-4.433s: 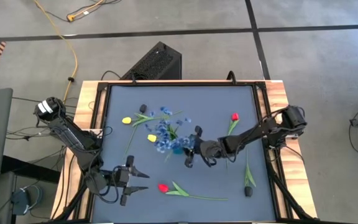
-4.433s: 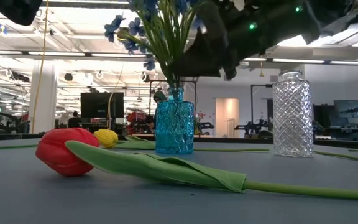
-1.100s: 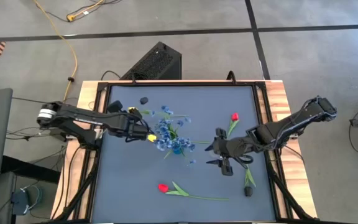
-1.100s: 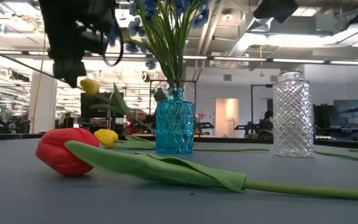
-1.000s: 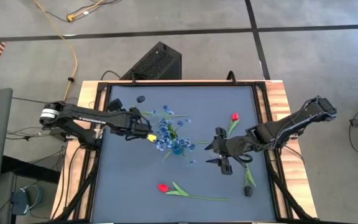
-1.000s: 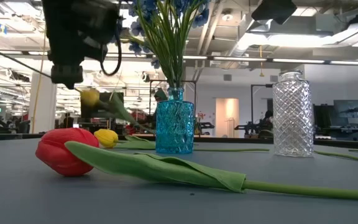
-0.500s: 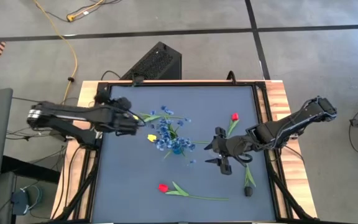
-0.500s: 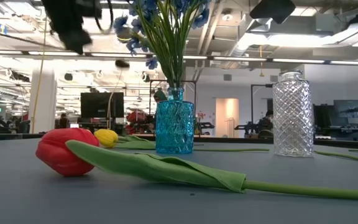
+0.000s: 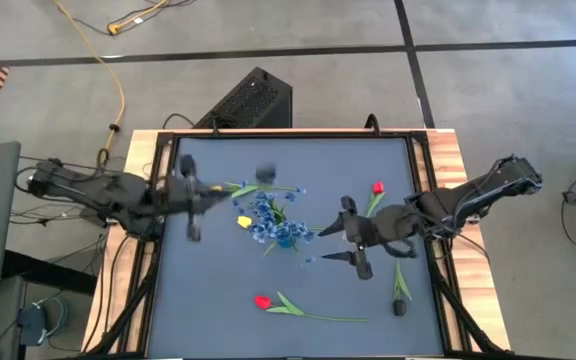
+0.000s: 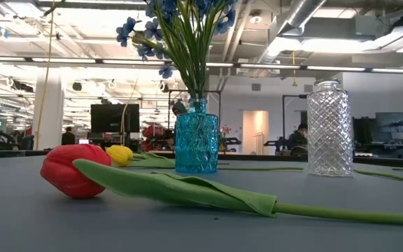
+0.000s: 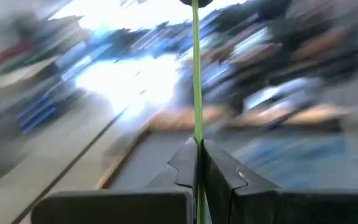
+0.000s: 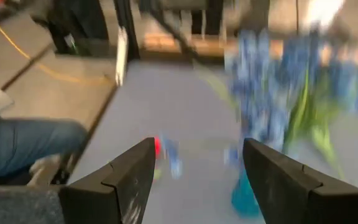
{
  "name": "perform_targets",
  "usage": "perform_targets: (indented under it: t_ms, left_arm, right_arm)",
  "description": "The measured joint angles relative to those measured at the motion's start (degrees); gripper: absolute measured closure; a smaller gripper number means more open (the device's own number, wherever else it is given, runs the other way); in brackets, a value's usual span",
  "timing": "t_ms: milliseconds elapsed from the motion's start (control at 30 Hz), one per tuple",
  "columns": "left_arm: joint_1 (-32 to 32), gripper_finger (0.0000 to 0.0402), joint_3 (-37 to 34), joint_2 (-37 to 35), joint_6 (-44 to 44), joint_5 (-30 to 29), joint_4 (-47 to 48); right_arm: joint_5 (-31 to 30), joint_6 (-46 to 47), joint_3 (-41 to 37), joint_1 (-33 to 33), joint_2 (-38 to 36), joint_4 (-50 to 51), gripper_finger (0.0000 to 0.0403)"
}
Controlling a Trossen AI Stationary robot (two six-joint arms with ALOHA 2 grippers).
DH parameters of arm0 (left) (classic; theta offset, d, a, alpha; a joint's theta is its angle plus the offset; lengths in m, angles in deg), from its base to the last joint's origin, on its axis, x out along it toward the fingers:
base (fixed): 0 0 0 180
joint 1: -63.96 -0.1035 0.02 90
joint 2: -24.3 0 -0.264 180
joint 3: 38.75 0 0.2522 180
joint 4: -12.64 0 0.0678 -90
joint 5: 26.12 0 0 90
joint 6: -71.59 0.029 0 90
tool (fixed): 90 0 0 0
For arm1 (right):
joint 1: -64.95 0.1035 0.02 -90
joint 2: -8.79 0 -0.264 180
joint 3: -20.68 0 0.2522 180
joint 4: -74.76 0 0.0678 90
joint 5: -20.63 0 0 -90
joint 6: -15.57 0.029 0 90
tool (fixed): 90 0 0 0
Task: Sort flowers into vase by color
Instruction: Put the top black flower into the blue vase
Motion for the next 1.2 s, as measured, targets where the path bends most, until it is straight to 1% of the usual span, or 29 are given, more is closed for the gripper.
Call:
perform_targets:
  t_ms: [33,100,133,200,300,367,500,633,767,967,1067,1133,1200]
  left_arm:
    - [0.2,0.0401,-1.8,0.0,2.0,6.3,-7.2]
    - [0.2,0.0401,-5.0,1.2,3.2,14.7,-19.0]
    - [0.2,0.0401,-6.2,2.0,3.0,17.3,-23.5]
    - [0.1,0.0401,-7.7,4.4,1.8,20.1,-29.2]
    - [0.1,0.0401,-7.8,8.2,1.0,21.0,-32.1]
    - [0.1,0.0401,-7.1,11.0,0.2,21.1,-33.4]
    - [-0.4,0.0401,-4.9,15.8,-0.5,21.1,-34.2]
    - [-1.0,0.0401,-2.7,19.1,-0.6,20.4,-34.6]
    - [-1.1,0.0401,-2.0,20.3,-0.6,20.7,-34.3]
    - [-1.1,0.0401,-2.0,20.3,-0.8,20.7,-33.7]
    - [-1.1,0.0401,-2.0,20.3,-0.9,20.4,-33.6]
    - [-1.1,0.0401,-2.0,20.3,-0.9,20.3,-33.4]
    - [-1.1,0.0401,-2.0,20.3,-0.9,20.2,-33.3]
  right_arm:
    - [0.0,-2.5,0.1,0.0,0.0,-3.1,0.0133]
    - [0.0,-7.5,0.1,0.0,0.4,-10.2,0.0133]
    - [0.0,-10.1,0.1,0.0,0.8,-14.3,0.0133]
    - [0.0,-15.2,0.2,0.0,2.1,-21.9,0.0133]
    - [0.0,-19.4,0.2,-0.1,3.9,-31.4,0.0133]
    - [0.0,-21.0,0.5,-0.4,5.0,-34.8,0.0133]
    - [0.5,-21.5,3.1,-1.8,7.7,-34.6,0.0133]
    - [2.9,-21.9,5.9,-3.2,11.6,-34.2,0.0133]
    - [3.0,-23.8,8.6,-3.8,14.5,-34.3,0.0133]
    - [3.2,-25.7,10.8,-3.8,16.3,-34.8,0.0135]
    - [3.8,-26.0,11.0,-3.8,16.4,-35.4,0.015]
    - [3.9,-25.3,11.0,-3.8,16.2,-36.1,0.0172]
    - [3.9,-25.2,11.0,-3.9,16.2,-36.5,0.0201]
